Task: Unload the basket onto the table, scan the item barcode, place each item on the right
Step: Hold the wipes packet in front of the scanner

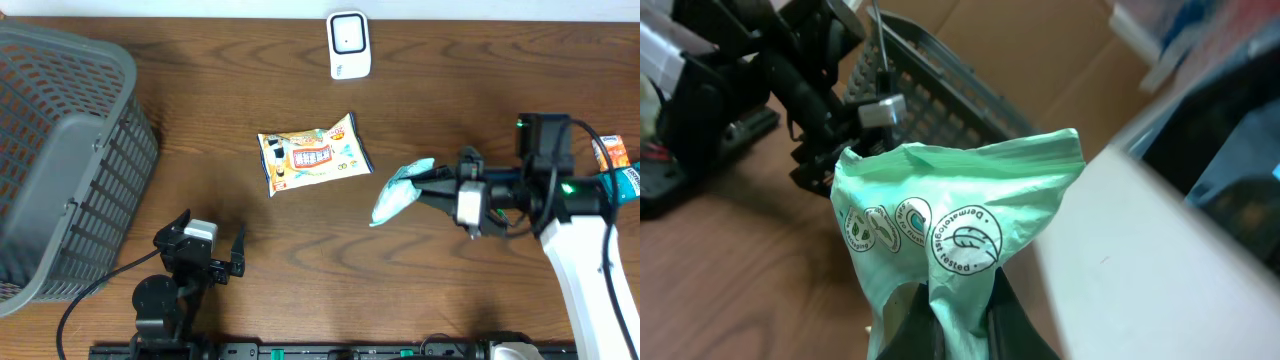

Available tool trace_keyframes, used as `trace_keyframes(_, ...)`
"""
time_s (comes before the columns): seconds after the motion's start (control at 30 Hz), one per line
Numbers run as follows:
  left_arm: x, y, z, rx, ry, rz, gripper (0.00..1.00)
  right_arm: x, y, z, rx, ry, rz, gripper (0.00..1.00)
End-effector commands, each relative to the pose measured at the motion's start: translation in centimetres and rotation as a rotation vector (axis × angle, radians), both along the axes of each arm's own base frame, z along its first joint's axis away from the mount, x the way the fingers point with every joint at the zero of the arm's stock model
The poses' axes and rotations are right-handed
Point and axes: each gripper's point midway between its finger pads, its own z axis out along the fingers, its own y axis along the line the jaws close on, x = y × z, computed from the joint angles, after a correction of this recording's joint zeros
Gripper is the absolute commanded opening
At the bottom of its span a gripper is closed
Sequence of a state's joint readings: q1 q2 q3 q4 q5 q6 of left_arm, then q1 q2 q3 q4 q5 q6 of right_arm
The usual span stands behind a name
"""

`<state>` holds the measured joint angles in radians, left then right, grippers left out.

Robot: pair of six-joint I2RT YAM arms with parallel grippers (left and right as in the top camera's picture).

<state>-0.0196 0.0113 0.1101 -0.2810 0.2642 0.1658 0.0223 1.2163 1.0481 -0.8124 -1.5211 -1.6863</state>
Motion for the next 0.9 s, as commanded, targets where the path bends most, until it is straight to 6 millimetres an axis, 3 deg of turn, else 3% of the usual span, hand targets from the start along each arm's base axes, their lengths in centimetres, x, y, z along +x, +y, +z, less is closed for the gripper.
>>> trace_keyframes(0.0,-0.2,-0.1,-1.1,0.013,0.028,-0.012,0.98,-1.3,-0.3,2.0,0.034,-0.081,0.009,0.01)
trace_keyframes(0.13,-0.2,-0.1,-1.1,0.013,0.028,-0.012,0.98,-0.3,-1.1,0.7,-0.031,0.093,-0.080,0.01)
trace_keyframes(0.3,-0.2,-0.1,-1.1,0.013,0.028,-0.012,0.98,2.5,-2.0,-3.3,-0.143,0.613,-0.269,0.02)
trace_keyframes(0.47,-0.2,-0.1,-1.1,0.013,0.028,-0.012,0.98,3.8,-2.0,-5.0,-0.094,1.121,-0.320,0.02)
trace_keyframes(0.53,-0.2,-0.1,-1.1,0.013,0.028,-0.012,0.98,4.6,-2.0,-5.4,-0.078,1.228,-0.334,0.02)
trace_keyframes(0.63,-0.2,-0.1,-1.1,0.013,0.028,-0.012,0.98,6.8,-1.8,-6.4,-0.060,1.370,-0.403,0.01)
trace_keyframes(0.77,-0.2,-0.1,-1.1,0.013,0.028,-0.012,0.98,12.7,-2.8,-10.1,0.019,1.582,-0.819,0.01)
trace_keyframes(0.87,-0.2,-0.1,-1.1,0.013,0.028,-0.011,0.98,15.2,-1.5,-10.5,0.062,1.511,-0.908,0.01)
